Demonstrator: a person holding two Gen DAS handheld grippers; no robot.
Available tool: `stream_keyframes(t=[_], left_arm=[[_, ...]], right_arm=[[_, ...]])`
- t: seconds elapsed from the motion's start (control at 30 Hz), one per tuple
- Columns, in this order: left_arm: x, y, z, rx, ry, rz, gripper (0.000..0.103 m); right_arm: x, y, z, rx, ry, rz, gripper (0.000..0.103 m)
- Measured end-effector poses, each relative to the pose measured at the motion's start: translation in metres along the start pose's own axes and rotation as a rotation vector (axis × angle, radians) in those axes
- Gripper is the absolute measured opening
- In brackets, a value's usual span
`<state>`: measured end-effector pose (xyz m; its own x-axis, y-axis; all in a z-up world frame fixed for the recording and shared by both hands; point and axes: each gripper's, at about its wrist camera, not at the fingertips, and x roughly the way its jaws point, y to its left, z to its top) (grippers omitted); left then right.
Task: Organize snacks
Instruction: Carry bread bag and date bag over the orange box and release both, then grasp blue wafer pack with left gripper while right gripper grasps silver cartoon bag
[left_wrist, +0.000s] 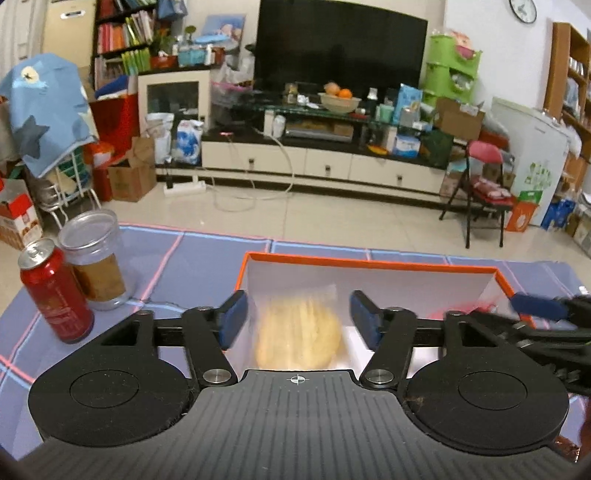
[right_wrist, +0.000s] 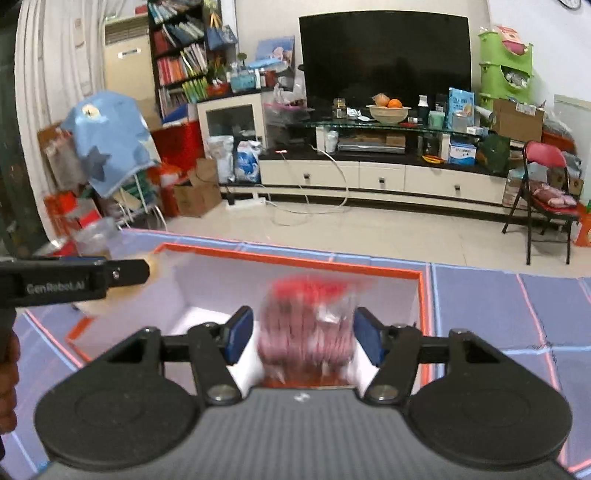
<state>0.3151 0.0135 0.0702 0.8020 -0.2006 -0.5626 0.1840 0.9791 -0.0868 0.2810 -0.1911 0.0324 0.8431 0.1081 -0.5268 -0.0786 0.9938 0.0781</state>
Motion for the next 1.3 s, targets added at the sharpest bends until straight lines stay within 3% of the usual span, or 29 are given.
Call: stream_keyframes(t=[0.1,0.2,0.3,0.4,0.53,0.7,1.0,1.2,1.3], left_arm=[[-0.024,0.013,-0.007,-0.028,-0.046,-0.006,0.074],[-0.067,0.036,-0.027,-0.076,-0.074,-0.019,0.076],[-0.108,0.06,-0.053,-0.153,-0.065,0.017,0.081],[-0.145,0.076,-0.084,-0.234,-0.071,0.075,0.087],[-0.175,0.087,-0.122,-0.303,-0.058,0.118,0.087],[-0.179,0.093,-0.149,-0.345,0.009,0.125,0.088],[-0.164,0.08,-0.172,-0.492,0.056,0.199,0.09],[-0.139,0.053,-0.184,-0.493,0.148,0.28,0.09],[-0.135,0.052,-0.19,-0.584,0.154,0.324,0.09]], right_arm=[[-0.023,-0.006,0.001,-0.013,-0.058,0.025,0.071],[-0.072,-0.018,-0.016,-0.09,-0.129,0.036,0.091],[-0.115,-0.037,-0.042,-0.18,-0.163,0.083,0.1],[-0.137,-0.056,-0.072,-0.213,-0.092,0.018,0.1],[-0.151,-0.088,-0.11,-0.007,-0.001,0.035,0.101],[-0.151,-0.075,-0.144,-0.133,0.075,0.012,0.102],[-0.123,-0.086,-0.154,-0.121,0.114,0.044,0.102],[-0.109,-0.078,-0.162,-0.154,0.159,0.043,0.102],[-0.106,-0.074,-0.166,-0.152,0.176,0.044,0.102]])
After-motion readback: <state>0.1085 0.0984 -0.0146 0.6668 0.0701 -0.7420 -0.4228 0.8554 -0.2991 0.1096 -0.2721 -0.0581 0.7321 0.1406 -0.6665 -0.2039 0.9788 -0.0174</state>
